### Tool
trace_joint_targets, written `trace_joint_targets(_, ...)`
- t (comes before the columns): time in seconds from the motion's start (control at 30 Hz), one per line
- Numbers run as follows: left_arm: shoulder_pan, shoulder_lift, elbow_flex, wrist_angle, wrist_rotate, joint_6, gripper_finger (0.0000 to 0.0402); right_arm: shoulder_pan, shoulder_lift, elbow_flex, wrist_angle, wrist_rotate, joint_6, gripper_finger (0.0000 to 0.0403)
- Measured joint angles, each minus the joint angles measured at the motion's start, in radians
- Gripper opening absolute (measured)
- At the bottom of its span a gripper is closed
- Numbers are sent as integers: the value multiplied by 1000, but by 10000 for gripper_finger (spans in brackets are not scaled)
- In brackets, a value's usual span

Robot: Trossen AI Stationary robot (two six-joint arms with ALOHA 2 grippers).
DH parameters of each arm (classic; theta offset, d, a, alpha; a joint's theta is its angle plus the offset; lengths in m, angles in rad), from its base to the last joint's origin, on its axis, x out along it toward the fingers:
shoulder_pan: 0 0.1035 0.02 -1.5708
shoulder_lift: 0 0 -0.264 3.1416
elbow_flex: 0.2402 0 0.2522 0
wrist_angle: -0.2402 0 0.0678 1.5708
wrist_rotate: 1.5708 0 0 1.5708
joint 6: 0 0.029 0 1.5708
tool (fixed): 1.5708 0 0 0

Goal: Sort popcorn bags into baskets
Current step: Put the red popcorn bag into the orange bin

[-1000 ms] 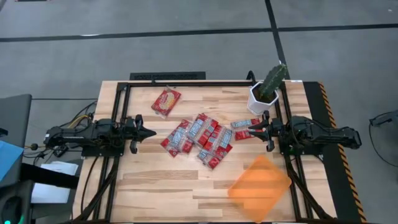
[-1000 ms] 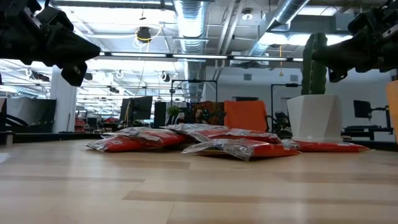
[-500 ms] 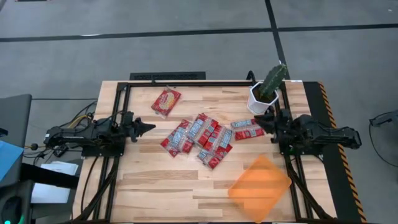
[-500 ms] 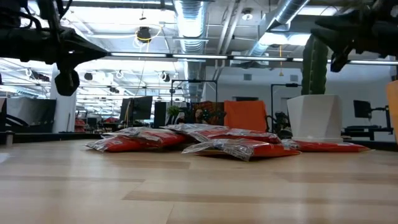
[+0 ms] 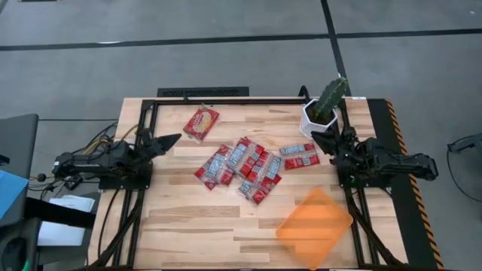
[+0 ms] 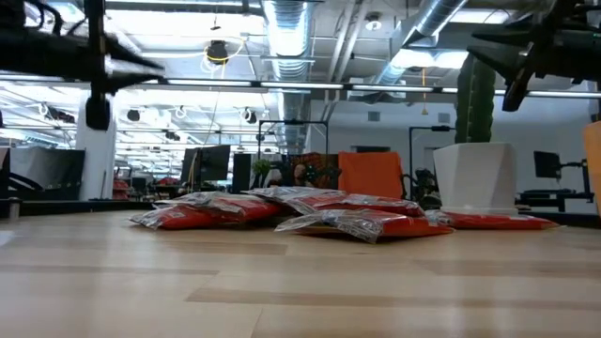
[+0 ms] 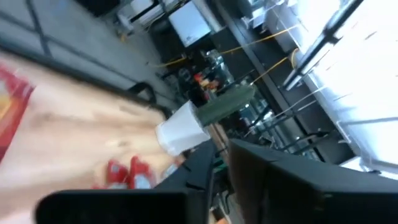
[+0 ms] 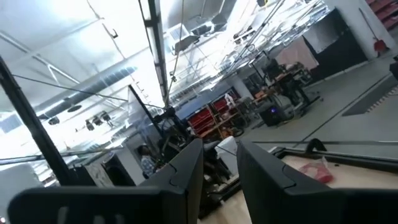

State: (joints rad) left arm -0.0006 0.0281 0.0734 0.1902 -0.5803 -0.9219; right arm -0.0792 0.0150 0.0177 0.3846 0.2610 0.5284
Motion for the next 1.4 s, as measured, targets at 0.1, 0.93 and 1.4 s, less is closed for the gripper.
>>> trace_joint_targets(0.1,0,38,46,8,-3,74,92,0,28,1,16,18,-1,125)
trace_joint_targets(0.93,270,747,672,-629,155,425,247,32,790,581,-373,43,-320,259)
trace_joint_targets(1.4,828,1028,622,-554,626,627,247,33,1001,636,-316,43,-252,260)
